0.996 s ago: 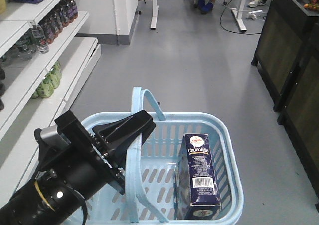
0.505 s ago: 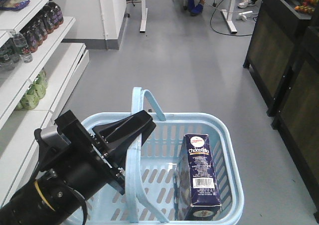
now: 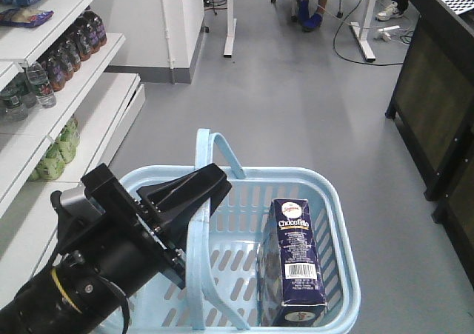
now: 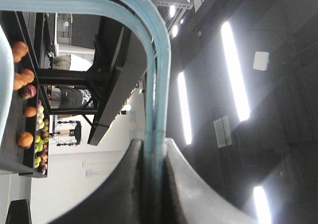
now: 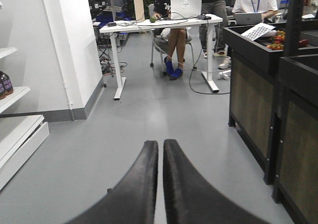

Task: Left arm holds basket, right arm returns cookies
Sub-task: 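Drive down the aisle toward the desks holding the basket in the left gripper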

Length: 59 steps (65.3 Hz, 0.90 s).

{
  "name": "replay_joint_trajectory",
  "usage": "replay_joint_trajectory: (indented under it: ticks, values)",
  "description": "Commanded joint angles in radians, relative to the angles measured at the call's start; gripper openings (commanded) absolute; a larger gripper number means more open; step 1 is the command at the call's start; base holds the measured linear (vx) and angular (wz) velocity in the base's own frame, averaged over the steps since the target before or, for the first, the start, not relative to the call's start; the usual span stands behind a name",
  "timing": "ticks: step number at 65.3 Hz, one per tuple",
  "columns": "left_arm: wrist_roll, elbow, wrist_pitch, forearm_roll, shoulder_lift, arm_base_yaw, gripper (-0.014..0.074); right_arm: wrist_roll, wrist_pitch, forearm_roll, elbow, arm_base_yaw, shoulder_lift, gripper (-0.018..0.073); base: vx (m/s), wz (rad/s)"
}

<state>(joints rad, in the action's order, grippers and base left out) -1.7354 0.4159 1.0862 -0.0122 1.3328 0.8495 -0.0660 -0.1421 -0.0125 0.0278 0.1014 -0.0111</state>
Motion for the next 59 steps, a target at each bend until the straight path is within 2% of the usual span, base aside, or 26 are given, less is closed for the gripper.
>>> replay_joint_trajectory:
  ticks: [1,59]
  values:
    - [-0.004,0.028,0.174,-0.006,-0.031,0.007,-0.0003,0.009,0.076,0.007,0.018,-0.001,-0.013,-0.0006,0.33,0.11]
    - [-0.004,0.028,0.174,-0.007,-0.031,0.007,-0.0003,0.009,0.076,0.007,0.018,-0.001,-0.013,-0.0006,0.38,-0.01]
